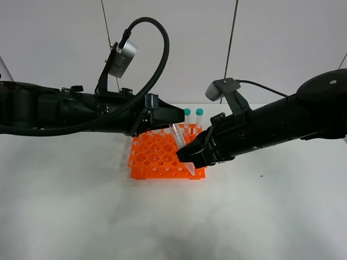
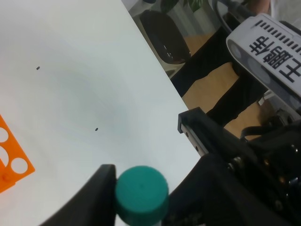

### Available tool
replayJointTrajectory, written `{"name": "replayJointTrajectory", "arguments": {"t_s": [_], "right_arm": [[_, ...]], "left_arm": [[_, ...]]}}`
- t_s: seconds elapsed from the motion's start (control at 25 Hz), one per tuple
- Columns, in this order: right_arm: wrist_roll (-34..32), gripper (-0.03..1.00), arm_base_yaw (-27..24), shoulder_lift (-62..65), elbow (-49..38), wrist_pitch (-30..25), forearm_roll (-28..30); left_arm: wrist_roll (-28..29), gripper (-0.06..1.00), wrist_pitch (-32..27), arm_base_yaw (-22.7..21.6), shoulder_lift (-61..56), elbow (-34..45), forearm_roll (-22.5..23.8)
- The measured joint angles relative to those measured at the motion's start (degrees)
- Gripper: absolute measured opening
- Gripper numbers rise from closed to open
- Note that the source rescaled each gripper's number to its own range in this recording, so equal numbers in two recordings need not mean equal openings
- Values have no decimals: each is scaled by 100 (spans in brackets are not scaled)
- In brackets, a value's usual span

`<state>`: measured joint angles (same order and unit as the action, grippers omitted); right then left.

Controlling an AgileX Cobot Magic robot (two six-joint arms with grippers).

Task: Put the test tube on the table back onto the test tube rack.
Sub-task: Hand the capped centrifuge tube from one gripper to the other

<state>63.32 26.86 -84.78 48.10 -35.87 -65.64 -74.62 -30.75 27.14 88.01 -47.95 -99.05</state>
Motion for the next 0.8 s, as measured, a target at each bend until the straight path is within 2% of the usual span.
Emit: {"name": "replayJointTrajectory", "arguments": {"t_s": [0.04, 0.16, 0.48, 0.52, 0.56, 0.68, 0.72, 0.8], "right_arm": [[0, 1, 0, 0, 0, 0, 0], [0, 1, 0, 0, 0, -38, 0], [0, 2, 0, 0, 0, -9, 0], [0, 8, 0, 0, 0, 12, 0], [-2, 23, 0, 0, 0, 49, 0], [-21, 77, 0, 0, 0, 78, 0], [-26, 86, 0, 0, 0, 63, 0], [-42, 95, 0, 0, 7, 8, 19]], "left_arm": [[0, 34, 0, 0, 0, 0, 0], [-13, 0, 4, 0, 0, 0, 6], [-23, 1, 5, 0, 4, 0, 6], [-27, 1, 5, 0, 4, 0, -2], [-27, 1, -22, 0, 4, 0, -1], [-27, 1, -45, 0, 4, 0, -1], [-27, 1, -45, 0, 4, 0, -1], [-27, 1, -45, 0, 4, 0, -1]]}}
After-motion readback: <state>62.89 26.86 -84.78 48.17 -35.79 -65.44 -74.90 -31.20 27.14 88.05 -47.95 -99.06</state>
